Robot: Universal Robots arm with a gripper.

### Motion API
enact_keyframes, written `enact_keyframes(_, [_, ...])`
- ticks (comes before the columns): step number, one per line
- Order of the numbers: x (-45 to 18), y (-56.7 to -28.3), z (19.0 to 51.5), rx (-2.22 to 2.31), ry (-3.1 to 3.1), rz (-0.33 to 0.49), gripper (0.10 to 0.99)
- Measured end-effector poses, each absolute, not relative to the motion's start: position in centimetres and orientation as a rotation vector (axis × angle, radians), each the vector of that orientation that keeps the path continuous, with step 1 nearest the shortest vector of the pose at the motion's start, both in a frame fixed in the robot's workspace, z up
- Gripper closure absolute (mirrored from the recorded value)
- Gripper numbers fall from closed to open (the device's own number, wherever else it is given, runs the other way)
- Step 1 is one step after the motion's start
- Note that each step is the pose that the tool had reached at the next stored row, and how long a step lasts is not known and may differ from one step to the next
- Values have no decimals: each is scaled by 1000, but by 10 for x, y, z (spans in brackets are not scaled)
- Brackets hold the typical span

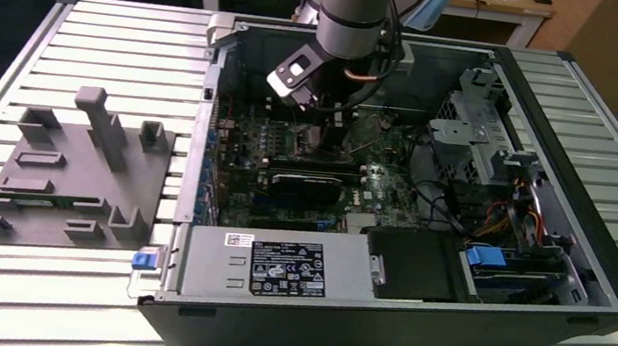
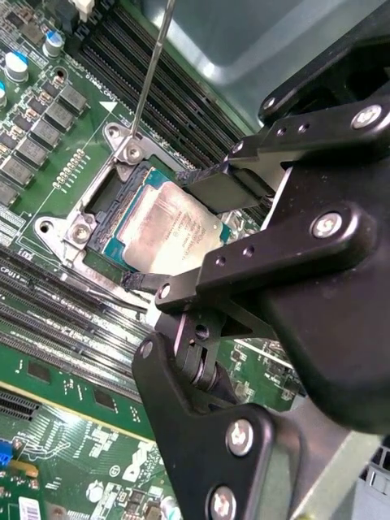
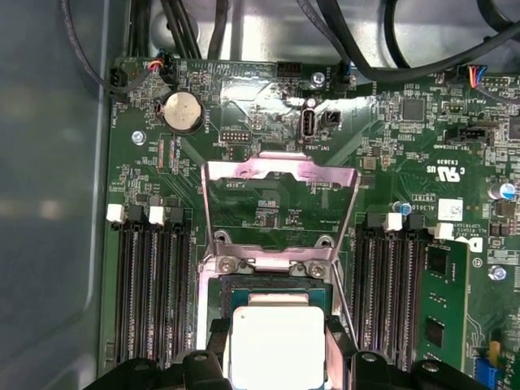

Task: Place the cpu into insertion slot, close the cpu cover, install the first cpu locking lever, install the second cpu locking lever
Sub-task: 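Place the cpu into insertion slot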

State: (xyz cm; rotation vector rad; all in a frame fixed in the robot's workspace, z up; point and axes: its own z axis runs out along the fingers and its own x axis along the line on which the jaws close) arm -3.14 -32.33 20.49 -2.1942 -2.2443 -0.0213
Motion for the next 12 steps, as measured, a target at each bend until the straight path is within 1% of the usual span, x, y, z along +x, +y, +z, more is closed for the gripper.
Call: enact_keyframes(12, [-32, -322, 198, -2194, -2244, -21, 545])
